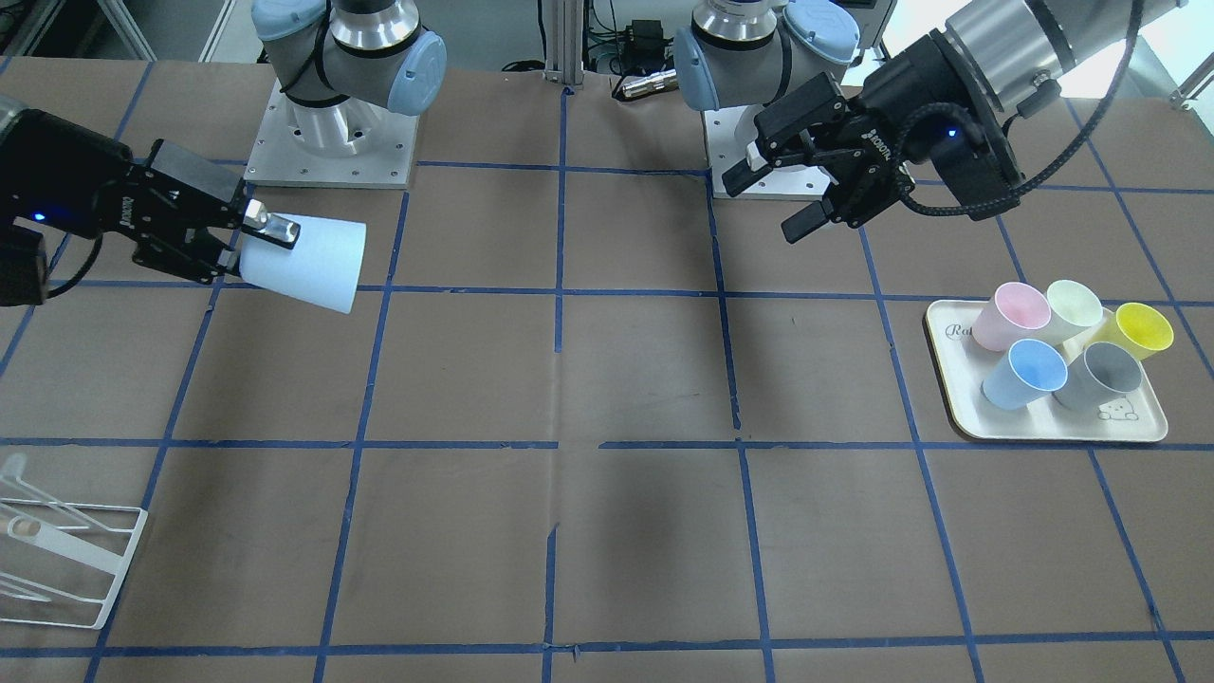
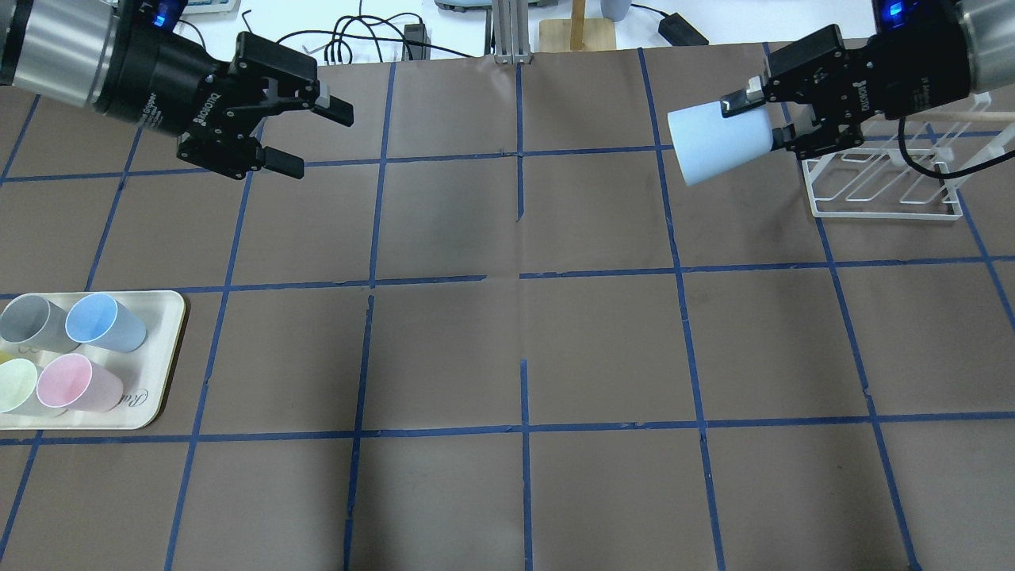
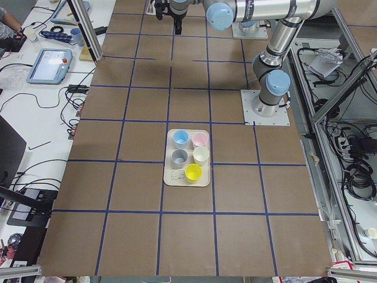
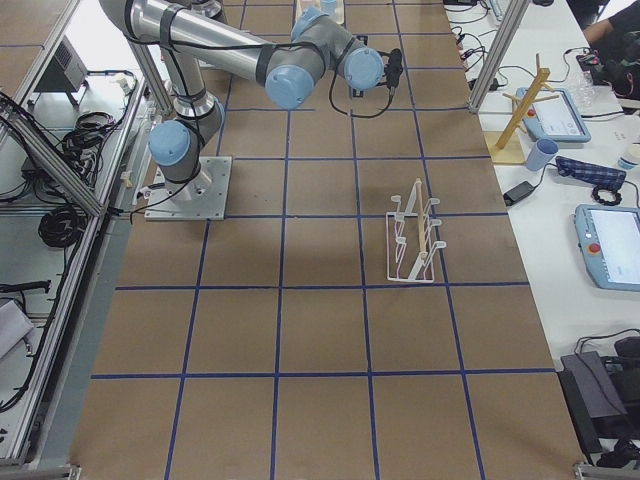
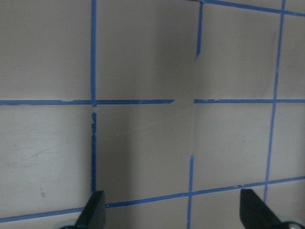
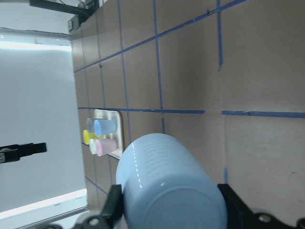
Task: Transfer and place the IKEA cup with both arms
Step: 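Carry the cup toward the left gripper while the left arm reaches toward it, then close the left gripper on the cup's rim beside the right gripper, then open the right gripper and pull it back while the left arm withdraws the cup, then lower the cup into the white tray with the left gripper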
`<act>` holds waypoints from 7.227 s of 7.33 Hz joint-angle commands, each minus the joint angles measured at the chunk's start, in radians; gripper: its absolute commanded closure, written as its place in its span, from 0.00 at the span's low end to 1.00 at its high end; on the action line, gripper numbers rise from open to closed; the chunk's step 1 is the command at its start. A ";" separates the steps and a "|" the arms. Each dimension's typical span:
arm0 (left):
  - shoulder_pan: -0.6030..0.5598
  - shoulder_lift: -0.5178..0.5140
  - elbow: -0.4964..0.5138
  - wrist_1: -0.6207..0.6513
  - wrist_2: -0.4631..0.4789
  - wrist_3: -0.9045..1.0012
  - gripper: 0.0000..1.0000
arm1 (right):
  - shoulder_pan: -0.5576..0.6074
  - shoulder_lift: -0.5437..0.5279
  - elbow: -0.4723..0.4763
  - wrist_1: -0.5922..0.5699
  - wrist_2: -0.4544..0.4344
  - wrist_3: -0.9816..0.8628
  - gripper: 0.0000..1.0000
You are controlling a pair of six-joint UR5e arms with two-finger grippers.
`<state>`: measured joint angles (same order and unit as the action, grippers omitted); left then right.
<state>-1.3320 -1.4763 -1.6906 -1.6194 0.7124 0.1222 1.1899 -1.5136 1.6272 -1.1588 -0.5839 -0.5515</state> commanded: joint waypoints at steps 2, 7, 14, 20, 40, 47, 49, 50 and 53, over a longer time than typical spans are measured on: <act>0.001 0.069 -0.196 0.101 -0.402 0.002 0.00 | 0.112 -0.007 0.033 0.206 0.267 -0.008 0.74; -0.158 0.082 -0.207 0.335 -0.490 -0.021 0.00 | 0.224 -0.007 0.039 0.252 0.424 0.002 0.74; -0.176 0.044 -0.202 0.552 -0.493 -0.027 0.00 | 0.235 -0.034 0.027 0.310 0.452 0.022 0.74; -0.205 0.022 -0.166 0.576 -0.482 -0.032 0.11 | 0.251 -0.040 0.025 0.309 0.486 0.044 0.73; -0.199 0.030 -0.124 0.632 -0.410 -0.259 1.00 | 0.157 -0.071 -0.058 0.292 0.359 0.318 0.00; -0.069 0.027 -0.121 0.446 0.326 -0.213 1.00 | 0.068 -0.135 -0.052 -0.100 -0.508 0.473 0.00; -0.053 0.021 -0.123 0.351 0.697 -0.045 1.00 | 0.112 -0.137 -0.049 -0.195 -0.685 0.475 0.00; -0.015 0.018 -0.124 0.319 0.849 0.070 1.00 | 0.149 -0.138 -0.049 -0.225 -0.776 0.475 0.00; 0.273 -0.012 -0.141 0.316 0.883 0.463 1.00 | 0.250 -0.128 0.057 -0.472 -0.984 0.493 0.00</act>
<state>-1.1806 -1.4734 -1.8270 -1.3009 1.5823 0.4223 1.4049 -1.6469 1.6306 -1.5176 -1.5100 -0.0674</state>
